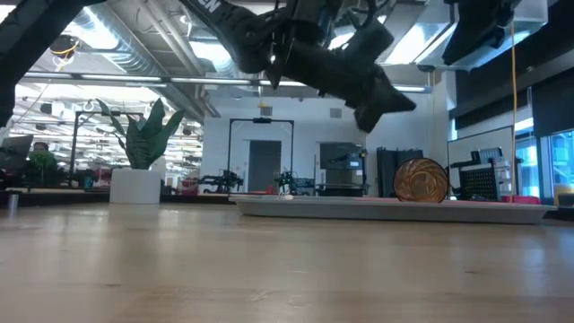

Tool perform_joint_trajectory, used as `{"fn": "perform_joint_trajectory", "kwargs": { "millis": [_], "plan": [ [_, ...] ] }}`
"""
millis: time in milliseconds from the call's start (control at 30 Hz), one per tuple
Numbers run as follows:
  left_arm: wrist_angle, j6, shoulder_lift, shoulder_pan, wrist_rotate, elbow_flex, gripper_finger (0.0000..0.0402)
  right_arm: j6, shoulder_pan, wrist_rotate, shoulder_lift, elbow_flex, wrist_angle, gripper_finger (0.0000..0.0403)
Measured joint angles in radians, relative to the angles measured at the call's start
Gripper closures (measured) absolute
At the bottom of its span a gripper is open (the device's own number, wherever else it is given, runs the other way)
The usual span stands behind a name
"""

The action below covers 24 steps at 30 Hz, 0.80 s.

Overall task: Pick and place plate/cup/fork/spoon on tray
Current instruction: Adjust the orange glass on the gray serving tray

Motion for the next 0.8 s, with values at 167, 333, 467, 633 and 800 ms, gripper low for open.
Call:
{"fn": "perform_joint_trajectory", "kwargs": {
  "millis": [167, 333, 467, 633, 800],
  "plan": [
    [-0.013, -0.056, 0.0, 0.0, 0.011, 0.008, 0.038, 0.026, 0.001, -0.074, 0.0, 0.0, 0.0, 0.0312],
    [-0.055, -0.063, 0.0, 0.014, 0.011, 0.01, 0.0366, 0.027, 0.001, -0.089, 0.0, 0.0, 0.0, 0.0312],
    [-0.073, -0.123, 0.0, 0.032, 0.016, 0.01, 0.0356, 0.027, 0.0, -0.089, 0.0, 0.0, 0.0, 0.0312],
    [-0.072, -0.135, 0.028, 0.054, 0.016, 0.009, 0.0352, 0.035, 0.0, -0.089, 0.0, 0.0, 0.0, 0.0312],
    [0.004, -0.066, 0.101, 0.06, -0.031, 0.01, 0.0352, 0.051, 0.0, -0.088, 0.0, 0.0, 0.008, 0.0312]
  ]
}}
